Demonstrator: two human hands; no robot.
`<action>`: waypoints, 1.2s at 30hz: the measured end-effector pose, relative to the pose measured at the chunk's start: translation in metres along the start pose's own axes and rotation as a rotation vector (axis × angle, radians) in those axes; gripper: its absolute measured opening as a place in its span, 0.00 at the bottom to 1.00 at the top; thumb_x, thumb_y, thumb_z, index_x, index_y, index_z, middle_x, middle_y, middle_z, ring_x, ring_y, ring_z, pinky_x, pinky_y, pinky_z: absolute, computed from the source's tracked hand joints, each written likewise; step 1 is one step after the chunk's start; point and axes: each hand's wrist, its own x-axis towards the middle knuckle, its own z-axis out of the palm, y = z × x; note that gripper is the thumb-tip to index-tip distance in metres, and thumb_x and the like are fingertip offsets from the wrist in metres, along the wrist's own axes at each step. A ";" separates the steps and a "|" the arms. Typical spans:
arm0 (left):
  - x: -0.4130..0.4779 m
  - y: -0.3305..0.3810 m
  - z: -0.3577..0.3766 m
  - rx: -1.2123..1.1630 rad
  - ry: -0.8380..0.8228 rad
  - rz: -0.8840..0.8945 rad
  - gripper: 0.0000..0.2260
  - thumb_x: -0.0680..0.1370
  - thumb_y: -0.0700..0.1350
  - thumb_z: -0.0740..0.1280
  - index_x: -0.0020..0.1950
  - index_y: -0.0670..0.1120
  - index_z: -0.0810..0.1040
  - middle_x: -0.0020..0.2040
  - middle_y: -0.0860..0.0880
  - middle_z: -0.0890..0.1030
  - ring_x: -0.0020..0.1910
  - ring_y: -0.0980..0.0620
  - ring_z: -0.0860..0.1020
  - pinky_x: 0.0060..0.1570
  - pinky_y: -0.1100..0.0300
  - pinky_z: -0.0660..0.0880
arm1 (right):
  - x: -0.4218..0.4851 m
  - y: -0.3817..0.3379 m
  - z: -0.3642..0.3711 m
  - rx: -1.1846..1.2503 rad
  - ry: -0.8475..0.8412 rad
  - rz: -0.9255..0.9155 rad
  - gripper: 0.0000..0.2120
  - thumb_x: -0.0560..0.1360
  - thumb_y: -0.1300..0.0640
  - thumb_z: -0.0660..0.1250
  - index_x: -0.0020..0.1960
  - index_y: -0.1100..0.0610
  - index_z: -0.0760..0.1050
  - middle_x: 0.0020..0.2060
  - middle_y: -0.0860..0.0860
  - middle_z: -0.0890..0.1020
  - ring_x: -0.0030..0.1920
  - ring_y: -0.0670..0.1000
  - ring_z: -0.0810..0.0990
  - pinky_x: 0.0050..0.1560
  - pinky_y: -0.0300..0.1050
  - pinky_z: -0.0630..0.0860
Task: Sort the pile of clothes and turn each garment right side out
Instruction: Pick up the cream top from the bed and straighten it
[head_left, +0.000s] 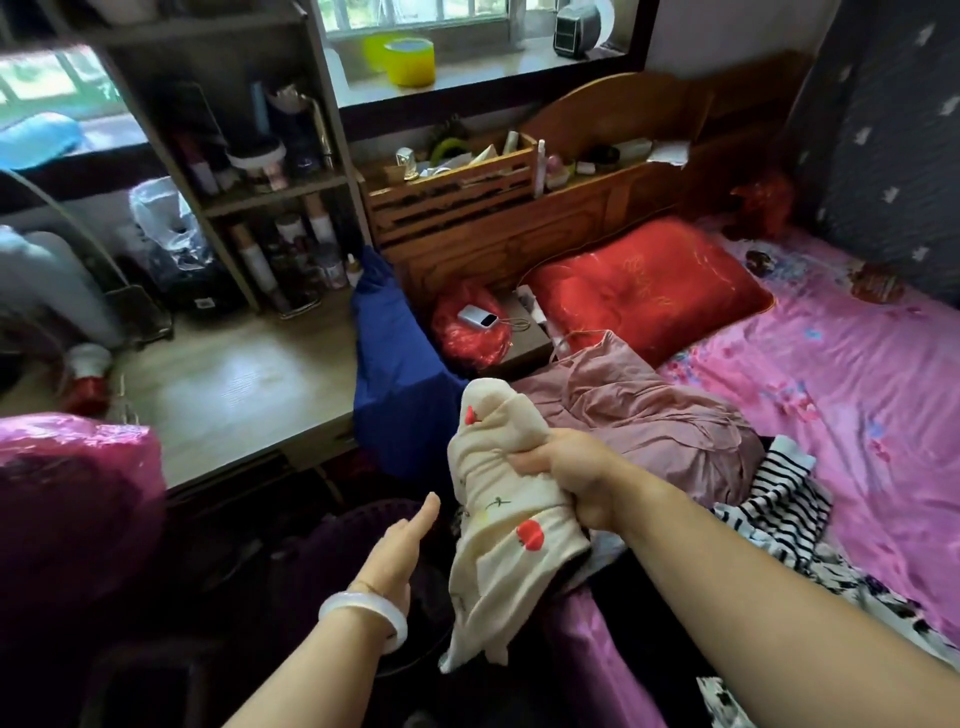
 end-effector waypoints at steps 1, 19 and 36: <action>0.000 -0.004 -0.002 -0.103 -0.048 -0.065 0.47 0.67 0.71 0.65 0.78 0.48 0.54 0.77 0.42 0.59 0.76 0.44 0.57 0.71 0.53 0.60 | -0.003 -0.005 0.009 0.067 -0.059 0.004 0.13 0.74 0.69 0.65 0.57 0.64 0.78 0.53 0.63 0.82 0.54 0.60 0.81 0.56 0.55 0.78; 0.015 0.023 -0.093 -0.503 -0.427 -0.062 0.14 0.64 0.33 0.70 0.49 0.36 0.84 0.47 0.36 0.82 0.45 0.38 0.82 0.49 0.47 0.77 | 0.063 0.061 0.052 0.545 -0.154 0.276 0.18 0.75 0.59 0.67 0.62 0.66 0.78 0.60 0.65 0.79 0.56 0.62 0.81 0.60 0.58 0.77; 0.119 0.060 -0.173 0.561 0.126 -0.021 0.26 0.70 0.37 0.73 0.68 0.39 0.73 0.64 0.41 0.76 0.60 0.44 0.76 0.57 0.54 0.73 | 0.155 0.096 0.116 -0.152 0.269 0.312 0.31 0.65 0.69 0.68 0.68 0.61 0.70 0.55 0.58 0.81 0.49 0.56 0.80 0.45 0.49 0.80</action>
